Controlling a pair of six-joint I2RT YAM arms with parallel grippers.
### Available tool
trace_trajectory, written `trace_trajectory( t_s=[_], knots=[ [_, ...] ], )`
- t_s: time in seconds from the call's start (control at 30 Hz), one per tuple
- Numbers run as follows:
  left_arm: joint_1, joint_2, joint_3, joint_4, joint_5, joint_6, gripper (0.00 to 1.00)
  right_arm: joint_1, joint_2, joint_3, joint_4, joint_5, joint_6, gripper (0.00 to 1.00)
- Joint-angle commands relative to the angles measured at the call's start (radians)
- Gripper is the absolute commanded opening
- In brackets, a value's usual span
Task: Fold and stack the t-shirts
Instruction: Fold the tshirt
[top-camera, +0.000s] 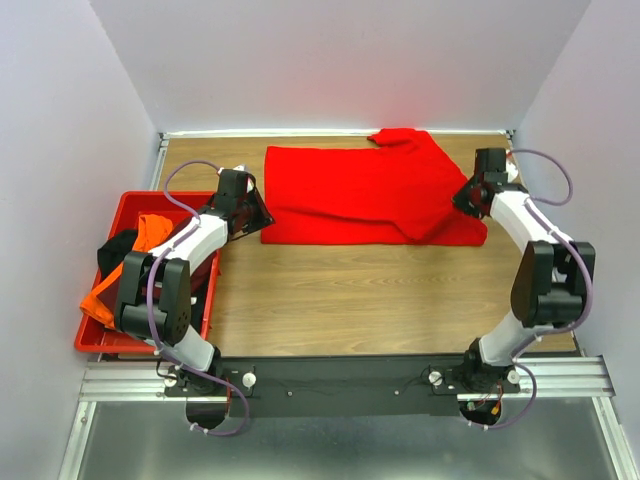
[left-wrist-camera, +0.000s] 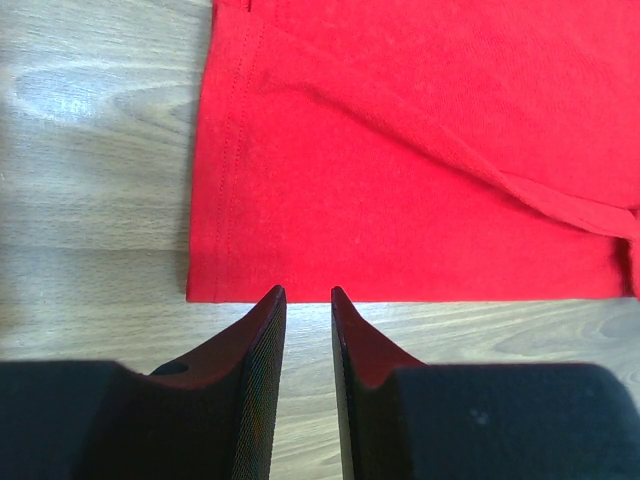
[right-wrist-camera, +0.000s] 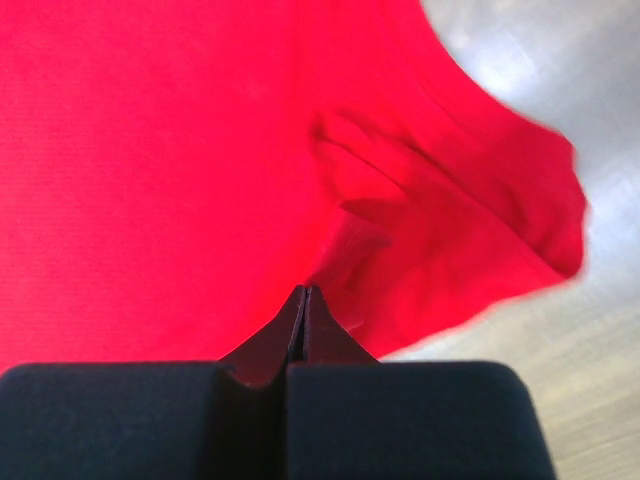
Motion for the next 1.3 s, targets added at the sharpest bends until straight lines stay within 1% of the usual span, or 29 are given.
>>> trace_trajectory(
  t_s=[0.0,0.3,0.57,0.7,0.97,1.27],
  knots=[
    [-0.005,0.008,-0.014,0.016,0.012,0.013,0.32,-0.008,0.094,0.121,0.013,-0.051,0.000,0.00],
    [-0.005,0.019,-0.014,0.016,0.002,0.013,0.31,-0.008,0.325,0.402,0.023,-0.105,0.014,0.00],
    [-0.005,0.020,-0.011,0.016,-0.009,0.015,0.31,-0.007,0.438,0.553,0.032,-0.129,0.032,0.00],
    [-0.005,0.025,-0.013,0.014,-0.009,0.018,0.31,-0.007,0.470,0.580,0.036,-0.159,0.040,0.01],
    [-0.005,0.030,-0.014,0.018,-0.007,0.015,0.31,-0.007,0.501,0.580,0.050,-0.180,0.043,0.00],
    [-0.005,0.030,-0.017,0.021,-0.006,0.013,0.31,0.015,0.529,0.580,0.150,-0.251,0.012,0.01]
  ],
)
